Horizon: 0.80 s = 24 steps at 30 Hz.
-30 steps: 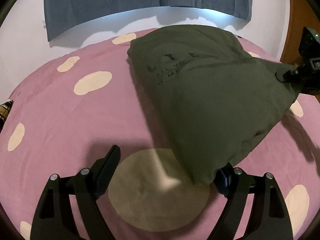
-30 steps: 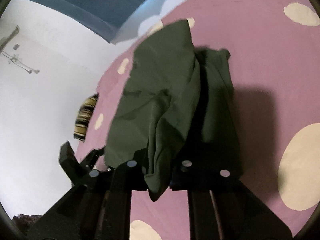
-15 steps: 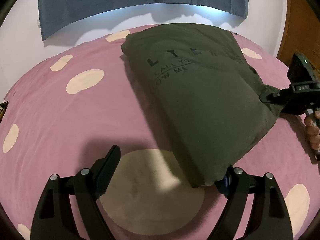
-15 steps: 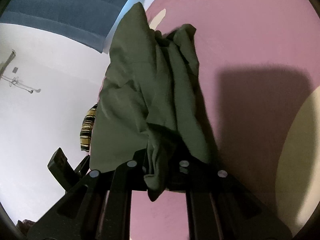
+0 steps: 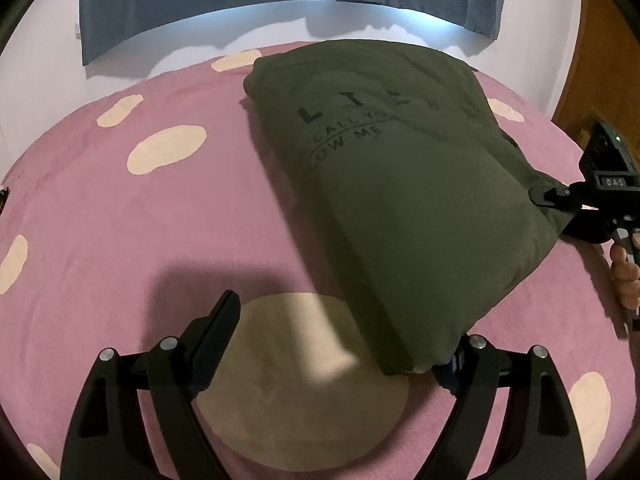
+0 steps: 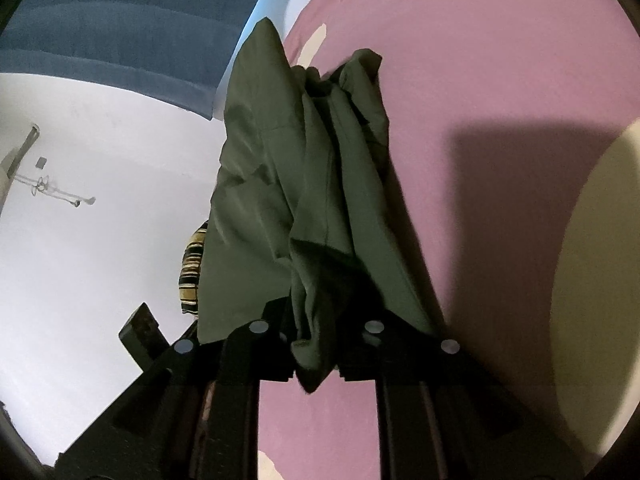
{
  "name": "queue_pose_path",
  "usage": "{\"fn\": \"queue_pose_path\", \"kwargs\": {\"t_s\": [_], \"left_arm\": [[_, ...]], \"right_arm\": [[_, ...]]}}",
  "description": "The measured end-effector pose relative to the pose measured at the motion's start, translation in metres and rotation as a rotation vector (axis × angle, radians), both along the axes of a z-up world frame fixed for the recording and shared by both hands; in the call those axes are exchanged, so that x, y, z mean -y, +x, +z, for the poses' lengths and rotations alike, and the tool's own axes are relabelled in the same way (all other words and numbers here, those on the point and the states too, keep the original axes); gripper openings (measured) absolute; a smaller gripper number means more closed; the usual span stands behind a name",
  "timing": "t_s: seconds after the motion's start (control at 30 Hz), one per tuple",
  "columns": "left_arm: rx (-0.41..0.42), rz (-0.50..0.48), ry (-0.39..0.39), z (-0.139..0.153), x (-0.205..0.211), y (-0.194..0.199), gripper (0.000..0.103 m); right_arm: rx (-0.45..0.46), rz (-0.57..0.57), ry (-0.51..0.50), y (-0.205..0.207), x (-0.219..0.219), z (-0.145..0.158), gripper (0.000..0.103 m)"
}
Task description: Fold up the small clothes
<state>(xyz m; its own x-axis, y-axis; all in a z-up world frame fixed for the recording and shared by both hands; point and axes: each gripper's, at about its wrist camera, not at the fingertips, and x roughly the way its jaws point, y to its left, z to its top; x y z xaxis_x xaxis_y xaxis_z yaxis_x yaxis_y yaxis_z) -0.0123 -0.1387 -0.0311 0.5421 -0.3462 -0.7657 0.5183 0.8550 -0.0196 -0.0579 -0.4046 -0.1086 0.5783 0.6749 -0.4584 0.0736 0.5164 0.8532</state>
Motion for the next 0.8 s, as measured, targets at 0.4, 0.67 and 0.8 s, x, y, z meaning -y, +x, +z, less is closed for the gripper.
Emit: {"fn": "queue_pose_path", "kwargs": {"t_s": [0.4,0.67,0.8], "left_arm": [[-0.029,-0.055,-0.034,0.004,-0.011,-0.007,0.084],[-0.017,-0.168,-0.193,0.047,-0.049,-0.026,0.084],[0.003,-0.099,-0.226,0.060,-0.051,0.013,0.084]], "right_arm": [[-0.028,-0.042,-0.092,-0.035,0.019,0.025,0.041],[0.050,-0.103,-0.133,-0.031,0.048,0.065,0.062],[0.072,-0.083,-0.152,0.013,0.049,0.072,0.062]]}}
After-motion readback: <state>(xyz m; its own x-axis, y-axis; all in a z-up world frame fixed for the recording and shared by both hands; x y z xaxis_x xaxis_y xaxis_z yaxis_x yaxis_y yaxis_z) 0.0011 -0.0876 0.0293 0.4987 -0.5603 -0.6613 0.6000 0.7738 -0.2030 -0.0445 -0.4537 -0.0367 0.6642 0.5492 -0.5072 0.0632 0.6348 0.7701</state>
